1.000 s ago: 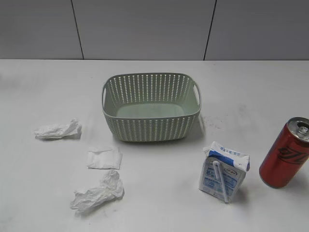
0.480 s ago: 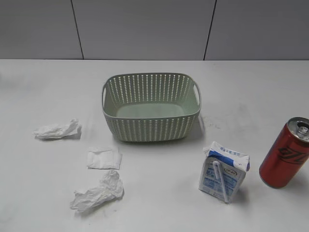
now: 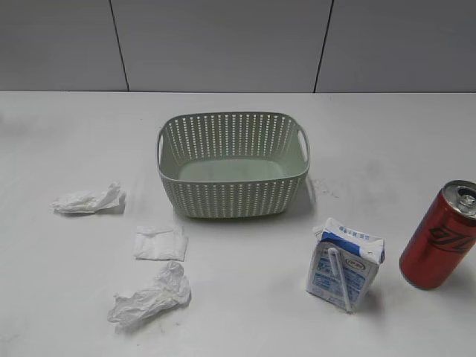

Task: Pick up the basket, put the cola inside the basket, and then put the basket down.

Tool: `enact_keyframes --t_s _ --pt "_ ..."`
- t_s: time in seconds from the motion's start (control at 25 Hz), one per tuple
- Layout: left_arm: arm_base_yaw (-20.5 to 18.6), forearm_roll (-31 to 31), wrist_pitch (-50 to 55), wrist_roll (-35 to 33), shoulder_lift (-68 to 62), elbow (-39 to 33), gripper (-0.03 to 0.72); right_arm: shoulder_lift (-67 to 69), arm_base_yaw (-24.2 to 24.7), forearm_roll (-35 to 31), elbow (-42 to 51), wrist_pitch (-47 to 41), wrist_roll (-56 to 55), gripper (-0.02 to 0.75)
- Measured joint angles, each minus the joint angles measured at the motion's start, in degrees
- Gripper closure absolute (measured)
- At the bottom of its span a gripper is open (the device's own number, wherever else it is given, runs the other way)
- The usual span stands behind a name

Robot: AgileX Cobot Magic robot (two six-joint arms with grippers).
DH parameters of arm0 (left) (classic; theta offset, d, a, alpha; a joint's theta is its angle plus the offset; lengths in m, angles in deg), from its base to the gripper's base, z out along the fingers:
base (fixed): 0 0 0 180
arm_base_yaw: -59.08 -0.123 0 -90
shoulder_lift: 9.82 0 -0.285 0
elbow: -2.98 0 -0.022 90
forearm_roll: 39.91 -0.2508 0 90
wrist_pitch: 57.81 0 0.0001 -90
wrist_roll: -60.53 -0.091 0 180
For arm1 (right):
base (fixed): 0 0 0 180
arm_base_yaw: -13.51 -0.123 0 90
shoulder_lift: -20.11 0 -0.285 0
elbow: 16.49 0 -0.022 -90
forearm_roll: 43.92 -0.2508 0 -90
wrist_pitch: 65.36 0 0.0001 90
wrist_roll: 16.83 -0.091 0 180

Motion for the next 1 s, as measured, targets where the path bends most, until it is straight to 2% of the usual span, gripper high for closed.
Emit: enact_keyframes --t_s 0.16,0.44,0.72,1.0 --pt "0.0 1.97 -7.88 0.0 -7.28 2.12 0.036 0.0 0.0 0.0 0.0 0.0 0.0 0.166" --pt "0.0 6.94 -12.53 0.0 -28.38 10.12 0.036 0.0 0.0 -0.06 0.0 0.0 0.0 0.166" --pt "0.0 7.66 -12.44 0.0 -51.54 26.01 0.061 0.0 0.0 -0.06 0.0 0.0 0.0 0.166" --pt "0.18 12.36 -2.43 0.0 -71.51 42.39 0.083 0.0 0.0 -0.06 0.0 0.0 0.0 0.166"
